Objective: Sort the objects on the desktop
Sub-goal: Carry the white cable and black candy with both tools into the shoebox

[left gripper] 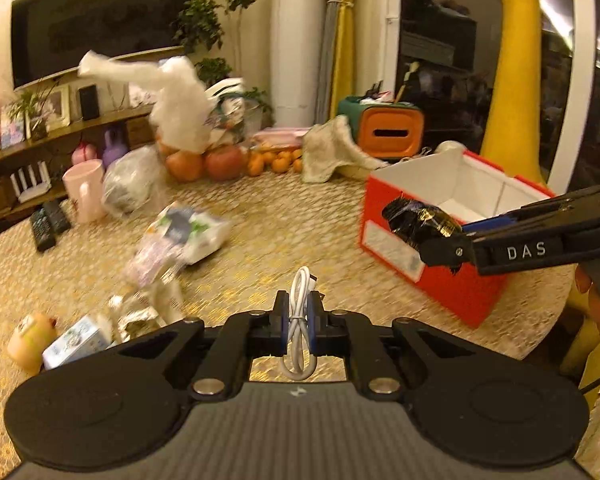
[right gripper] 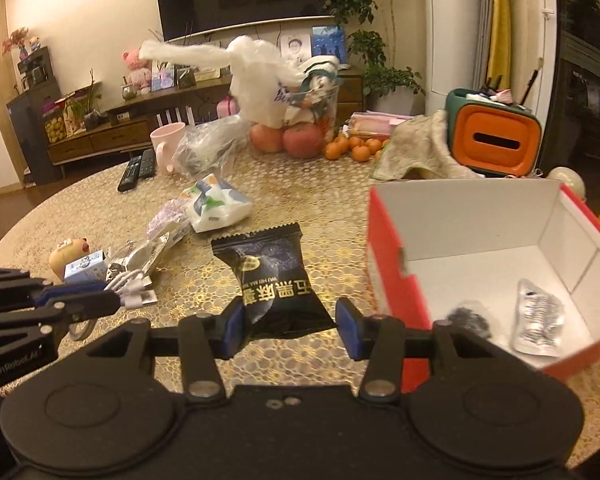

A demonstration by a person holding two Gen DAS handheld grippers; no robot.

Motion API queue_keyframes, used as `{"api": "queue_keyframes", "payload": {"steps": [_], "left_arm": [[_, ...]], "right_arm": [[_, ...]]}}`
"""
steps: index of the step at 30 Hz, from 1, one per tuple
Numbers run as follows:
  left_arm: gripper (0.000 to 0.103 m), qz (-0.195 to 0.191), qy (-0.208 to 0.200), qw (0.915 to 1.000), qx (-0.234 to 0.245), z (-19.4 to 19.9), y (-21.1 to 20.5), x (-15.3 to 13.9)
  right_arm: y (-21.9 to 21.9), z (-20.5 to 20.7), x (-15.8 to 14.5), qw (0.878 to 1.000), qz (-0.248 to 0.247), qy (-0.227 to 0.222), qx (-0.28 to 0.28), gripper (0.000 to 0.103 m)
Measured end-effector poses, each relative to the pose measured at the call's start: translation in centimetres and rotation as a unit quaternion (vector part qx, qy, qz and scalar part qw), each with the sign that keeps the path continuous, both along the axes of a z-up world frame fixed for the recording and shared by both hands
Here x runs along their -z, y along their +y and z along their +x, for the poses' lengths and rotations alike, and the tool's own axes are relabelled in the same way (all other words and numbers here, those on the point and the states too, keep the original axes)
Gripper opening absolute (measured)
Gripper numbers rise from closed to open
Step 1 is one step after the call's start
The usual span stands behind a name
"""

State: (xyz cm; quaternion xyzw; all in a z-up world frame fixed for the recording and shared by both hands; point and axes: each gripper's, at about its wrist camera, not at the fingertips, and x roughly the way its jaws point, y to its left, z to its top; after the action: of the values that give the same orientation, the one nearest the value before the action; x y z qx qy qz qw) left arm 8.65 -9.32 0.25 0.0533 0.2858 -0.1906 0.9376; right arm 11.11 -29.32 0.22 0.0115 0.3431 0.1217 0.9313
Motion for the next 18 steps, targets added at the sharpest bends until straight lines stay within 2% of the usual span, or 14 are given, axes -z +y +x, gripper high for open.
{"api": "queue_keyframes", "payload": {"steps": [7,18], "left_arm": [[0.008,0.006,-0.02,0.9995,0.026,-0.1,-4.1,-1.6],[0.008,0.022,-0.047,0.9951,0.085,0.7,-11.5,-3.1]], "right_arm": [[-3.6,-1.3,-1.0,1.0,0.017,-0.013,0.019,0.047],[-9.1,-1.7,-1.7,0.998,0.01,-0.033,0.054,0.047]]}}
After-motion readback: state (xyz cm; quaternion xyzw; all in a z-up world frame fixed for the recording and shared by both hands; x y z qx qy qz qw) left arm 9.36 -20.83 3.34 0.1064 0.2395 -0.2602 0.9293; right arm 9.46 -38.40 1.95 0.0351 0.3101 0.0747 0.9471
